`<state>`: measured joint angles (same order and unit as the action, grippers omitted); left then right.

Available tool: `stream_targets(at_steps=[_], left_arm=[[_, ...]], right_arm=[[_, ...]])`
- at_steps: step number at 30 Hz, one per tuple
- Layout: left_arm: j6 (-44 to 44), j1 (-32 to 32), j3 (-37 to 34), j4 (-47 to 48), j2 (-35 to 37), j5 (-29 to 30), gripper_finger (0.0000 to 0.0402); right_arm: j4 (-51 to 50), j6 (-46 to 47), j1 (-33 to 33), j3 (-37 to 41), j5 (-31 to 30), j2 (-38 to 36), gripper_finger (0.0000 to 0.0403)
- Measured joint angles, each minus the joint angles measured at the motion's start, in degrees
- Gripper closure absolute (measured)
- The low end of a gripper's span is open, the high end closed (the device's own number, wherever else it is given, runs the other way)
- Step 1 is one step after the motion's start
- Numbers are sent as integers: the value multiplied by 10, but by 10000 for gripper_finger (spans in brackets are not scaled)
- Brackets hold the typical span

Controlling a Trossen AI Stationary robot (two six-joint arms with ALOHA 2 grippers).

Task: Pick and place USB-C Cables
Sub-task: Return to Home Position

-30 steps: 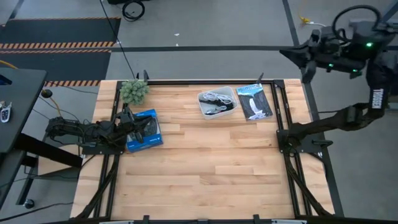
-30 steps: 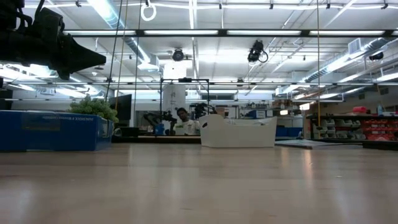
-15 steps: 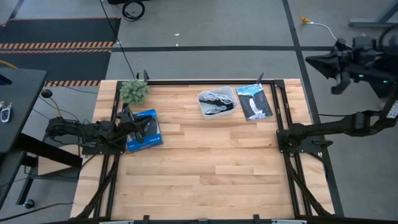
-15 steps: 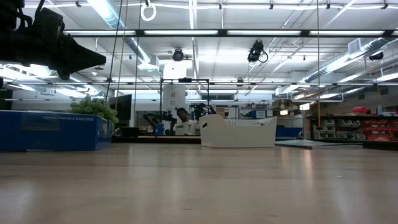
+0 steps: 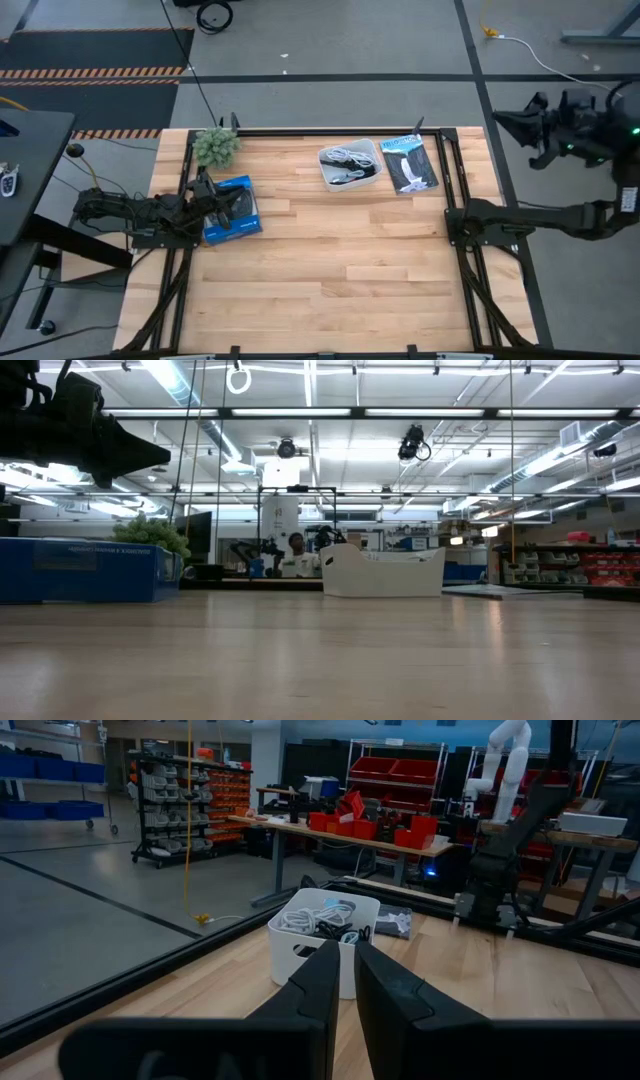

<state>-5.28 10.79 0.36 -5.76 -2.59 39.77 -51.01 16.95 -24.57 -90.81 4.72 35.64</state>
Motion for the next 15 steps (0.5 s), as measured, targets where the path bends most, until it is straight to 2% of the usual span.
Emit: stream_targets(at_steps=[6,15], left_arm=[[0,0,0,0,0,0,358],[0,0,0,0,0,0,358]], right_arm=[[131,24,0,146,9,-82,398],[245,101,0,321,10,-167,398]])
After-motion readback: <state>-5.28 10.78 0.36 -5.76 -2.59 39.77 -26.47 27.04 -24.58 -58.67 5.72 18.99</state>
